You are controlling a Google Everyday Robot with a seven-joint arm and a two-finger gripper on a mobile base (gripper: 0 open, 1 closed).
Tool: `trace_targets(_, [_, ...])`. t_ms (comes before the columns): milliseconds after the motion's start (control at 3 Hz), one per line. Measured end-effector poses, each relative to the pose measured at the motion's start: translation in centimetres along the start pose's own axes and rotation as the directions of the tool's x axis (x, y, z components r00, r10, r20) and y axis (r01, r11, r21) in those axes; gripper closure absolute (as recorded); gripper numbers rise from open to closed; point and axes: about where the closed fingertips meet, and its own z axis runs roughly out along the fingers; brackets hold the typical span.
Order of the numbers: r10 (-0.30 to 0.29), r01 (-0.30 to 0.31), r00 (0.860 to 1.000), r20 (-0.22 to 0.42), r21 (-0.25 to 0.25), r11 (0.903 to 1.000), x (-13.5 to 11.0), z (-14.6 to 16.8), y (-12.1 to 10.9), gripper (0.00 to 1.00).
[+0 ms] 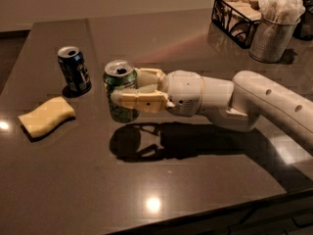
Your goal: Place green can upright
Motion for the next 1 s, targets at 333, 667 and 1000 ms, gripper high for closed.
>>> trace_targets(333, [0.000,-0.002,1.000,0.020,0.082,0.9967,-0.1,-1.2,-1.0,1.00])
trace_targets(667, [-0.006,0.011,1.000,-0.030,0.161,0.9869,0.4,-1.9,-1.8,1.00])
trace_targets(1000, [-0.016,0.037,0.996,-0.087,0.247,0.9683,0.9,-2.4,-3.0,1.00])
